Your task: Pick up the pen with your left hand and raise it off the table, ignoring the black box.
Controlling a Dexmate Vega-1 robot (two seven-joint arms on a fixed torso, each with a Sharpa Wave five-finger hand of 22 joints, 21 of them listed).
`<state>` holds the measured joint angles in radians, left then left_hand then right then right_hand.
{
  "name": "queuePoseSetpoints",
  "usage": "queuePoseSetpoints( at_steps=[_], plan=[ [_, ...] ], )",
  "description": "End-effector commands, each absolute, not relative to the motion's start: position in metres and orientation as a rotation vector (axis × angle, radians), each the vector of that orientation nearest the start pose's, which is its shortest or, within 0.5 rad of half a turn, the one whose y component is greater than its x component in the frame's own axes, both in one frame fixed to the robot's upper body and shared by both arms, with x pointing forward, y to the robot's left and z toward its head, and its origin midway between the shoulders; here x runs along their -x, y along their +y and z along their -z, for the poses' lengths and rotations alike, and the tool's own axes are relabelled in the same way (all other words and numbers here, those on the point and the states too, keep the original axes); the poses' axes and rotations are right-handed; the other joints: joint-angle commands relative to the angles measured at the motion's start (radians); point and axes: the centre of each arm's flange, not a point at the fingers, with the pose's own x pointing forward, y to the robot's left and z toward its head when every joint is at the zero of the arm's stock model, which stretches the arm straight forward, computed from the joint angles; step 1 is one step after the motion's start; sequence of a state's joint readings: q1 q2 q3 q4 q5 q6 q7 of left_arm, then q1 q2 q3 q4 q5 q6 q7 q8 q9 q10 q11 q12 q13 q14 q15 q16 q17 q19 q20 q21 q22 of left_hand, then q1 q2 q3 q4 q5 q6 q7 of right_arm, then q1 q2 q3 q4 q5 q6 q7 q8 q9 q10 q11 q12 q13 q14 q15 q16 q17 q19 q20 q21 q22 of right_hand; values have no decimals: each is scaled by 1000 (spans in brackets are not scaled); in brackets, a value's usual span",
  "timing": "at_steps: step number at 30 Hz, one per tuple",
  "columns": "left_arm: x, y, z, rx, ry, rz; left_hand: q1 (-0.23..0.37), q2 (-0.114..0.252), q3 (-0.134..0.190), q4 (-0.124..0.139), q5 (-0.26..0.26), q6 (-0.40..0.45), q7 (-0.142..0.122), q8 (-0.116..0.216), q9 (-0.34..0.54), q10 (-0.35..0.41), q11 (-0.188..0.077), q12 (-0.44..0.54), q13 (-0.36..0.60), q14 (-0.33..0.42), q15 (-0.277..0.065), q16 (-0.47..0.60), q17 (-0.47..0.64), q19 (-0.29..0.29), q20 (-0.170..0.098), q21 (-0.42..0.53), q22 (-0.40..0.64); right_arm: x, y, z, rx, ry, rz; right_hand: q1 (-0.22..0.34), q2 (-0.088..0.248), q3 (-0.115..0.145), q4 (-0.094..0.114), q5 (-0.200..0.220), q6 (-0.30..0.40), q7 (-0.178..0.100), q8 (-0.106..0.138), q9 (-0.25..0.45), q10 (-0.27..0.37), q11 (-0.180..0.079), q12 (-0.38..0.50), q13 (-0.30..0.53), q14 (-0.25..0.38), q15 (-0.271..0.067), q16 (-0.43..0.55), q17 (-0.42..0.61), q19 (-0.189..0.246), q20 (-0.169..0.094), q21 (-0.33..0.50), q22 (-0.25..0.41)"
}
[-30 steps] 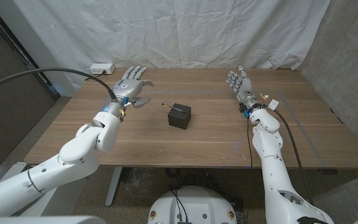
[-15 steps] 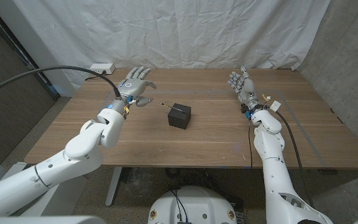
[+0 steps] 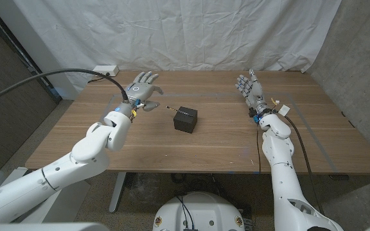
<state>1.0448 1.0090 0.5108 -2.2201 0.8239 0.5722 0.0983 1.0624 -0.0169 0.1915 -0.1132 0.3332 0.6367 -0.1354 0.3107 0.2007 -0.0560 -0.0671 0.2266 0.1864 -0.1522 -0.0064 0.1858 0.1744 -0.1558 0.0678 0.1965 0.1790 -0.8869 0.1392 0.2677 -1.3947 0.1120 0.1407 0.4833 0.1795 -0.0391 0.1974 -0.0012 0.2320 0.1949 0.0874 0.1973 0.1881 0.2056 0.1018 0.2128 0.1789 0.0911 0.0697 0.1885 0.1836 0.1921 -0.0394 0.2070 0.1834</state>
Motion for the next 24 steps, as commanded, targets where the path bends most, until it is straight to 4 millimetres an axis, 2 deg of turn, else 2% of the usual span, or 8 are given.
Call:
queuePoseSetpoints(
  at_steps=[1, 5, 9, 11, 24],
  plan=[
    [-497, 224, -28, -1660, -725, -352, 1, 0, -10, 2, 7, 10, 2, 2, 2, 8, -7, 0, 0, 0, -1, 4, 6, 3, 3, 9, 4, -637, -260, 15, -190, -696, -272, -3, 5, -1, 2, 5, 9, 3, 7, 2, 6, -5, 6, 5, 12, 0, 4, 4, 9, 1, 2, 5],
    [-499, 223, -29, -1653, -724, -339, -8, 2, -16, 9, 6, 27, 9, 5, 2, 20, -13, 2, 0, 7, -8, 6, 7, 6, 3, 10, 4, -637, -261, 16, -193, -695, -270, -3, 5, -2, 2, 5, 10, 3, 7, 2, 7, -4, 6, 5, 13, -1, 4, 5, 10, 1, 2, 5],
    [-502, 221, -28, -1657, -724, -333, -23, 5, -25, 19, 4, 51, 27, 8, 0, 40, -36, 5, 0, 17, -25, 9, 7, 11, -2, 11, 4, -636, -261, 17, -191, -696, -266, -4, 5, -2, 2, 5, 11, 2, 7, 2, 7, -4, 6, 5, 13, -1, 4, 5, 11, 1, 3, 5],
    [-503, 221, -27, -1657, -726, -330, -27, 5, -29, 22, 4, 58, 32, 9, 0, 46, -40, 6, 0, 21, -30, 10, 7, 14, -4, 12, 4, -636, -262, 17, -190, -695, -264, -4, 5, -2, 2, 5, 10, 3, 6, 2, 8, -5, 6, 5, 14, -1, 4, 5, 11, 1, 3, 5],
    [-504, 221, -27, -1670, -721, -321, -44, -7, -48, 30, 3, 60, 25, -2, -3, 46, -43, -1, -1, 25, -31, 8, 7, 16, -3, 11, 4, -635, -263, 19, -197, -696, -257, -5, 7, -3, 1, 4, 11, 3, 5, 2, 7, -4, 5, 5, 13, 0, 3, 5, 11, 2, 2, 5]
  ],
)
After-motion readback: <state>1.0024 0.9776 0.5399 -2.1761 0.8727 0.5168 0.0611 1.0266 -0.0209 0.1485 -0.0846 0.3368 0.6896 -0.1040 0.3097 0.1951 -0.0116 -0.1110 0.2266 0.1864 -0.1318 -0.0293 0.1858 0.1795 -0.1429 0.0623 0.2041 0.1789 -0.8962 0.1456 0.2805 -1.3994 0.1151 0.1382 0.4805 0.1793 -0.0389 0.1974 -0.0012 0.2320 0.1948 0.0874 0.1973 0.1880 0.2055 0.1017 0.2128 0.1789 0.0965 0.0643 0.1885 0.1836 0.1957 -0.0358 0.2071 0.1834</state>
